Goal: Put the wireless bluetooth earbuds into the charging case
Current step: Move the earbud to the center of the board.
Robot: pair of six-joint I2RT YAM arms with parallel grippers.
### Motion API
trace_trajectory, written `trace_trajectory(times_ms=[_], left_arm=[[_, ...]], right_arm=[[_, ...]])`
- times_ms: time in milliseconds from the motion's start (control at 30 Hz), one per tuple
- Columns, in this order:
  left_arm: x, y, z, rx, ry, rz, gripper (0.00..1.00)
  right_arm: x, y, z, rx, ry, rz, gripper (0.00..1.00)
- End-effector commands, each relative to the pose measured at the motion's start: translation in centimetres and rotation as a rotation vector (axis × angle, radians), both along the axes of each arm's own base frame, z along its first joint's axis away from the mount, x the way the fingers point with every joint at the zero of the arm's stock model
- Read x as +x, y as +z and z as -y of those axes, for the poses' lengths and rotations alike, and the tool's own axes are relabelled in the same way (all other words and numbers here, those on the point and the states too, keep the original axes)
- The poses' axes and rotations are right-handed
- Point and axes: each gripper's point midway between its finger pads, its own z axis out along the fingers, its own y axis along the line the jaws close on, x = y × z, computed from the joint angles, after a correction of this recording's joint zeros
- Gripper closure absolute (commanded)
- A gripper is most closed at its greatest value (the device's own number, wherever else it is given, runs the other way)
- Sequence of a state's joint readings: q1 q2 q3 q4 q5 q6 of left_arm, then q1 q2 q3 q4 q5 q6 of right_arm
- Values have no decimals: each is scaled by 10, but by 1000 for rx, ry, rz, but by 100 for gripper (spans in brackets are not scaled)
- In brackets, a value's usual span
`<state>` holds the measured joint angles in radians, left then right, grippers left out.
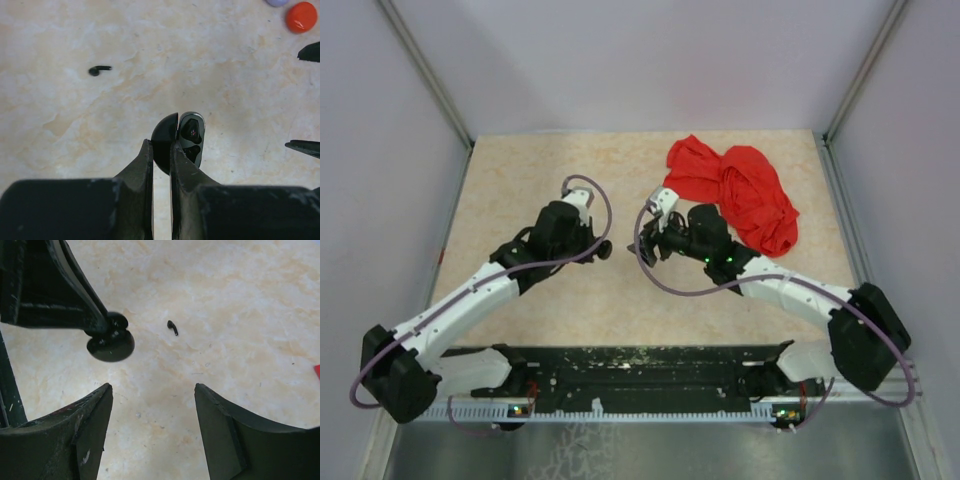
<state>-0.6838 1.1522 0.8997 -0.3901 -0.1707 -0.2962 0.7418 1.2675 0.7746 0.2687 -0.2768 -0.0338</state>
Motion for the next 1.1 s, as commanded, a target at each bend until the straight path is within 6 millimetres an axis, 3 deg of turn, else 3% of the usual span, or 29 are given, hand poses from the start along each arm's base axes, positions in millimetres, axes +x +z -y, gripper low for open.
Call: trace_trajectory(times_ms=[0, 167, 367, 767, 1067], left_arm=[[-1, 1, -32, 46, 36, -7, 100], [1, 5, -53, 70, 71, -1, 100], [7, 4, -90, 127, 150, 12, 100], [12, 15, -108, 27, 197, 78, 100], [11, 15, -107, 13, 190, 78, 100]], right_arm=[[19, 7, -25, 56, 19, -11, 34], [42, -16, -46, 43, 9, -43, 36], [70, -66, -78, -34, 11, -103, 39], [102, -130, -138, -186, 32, -160, 48], [109, -151, -165, -264, 29, -175, 52]])
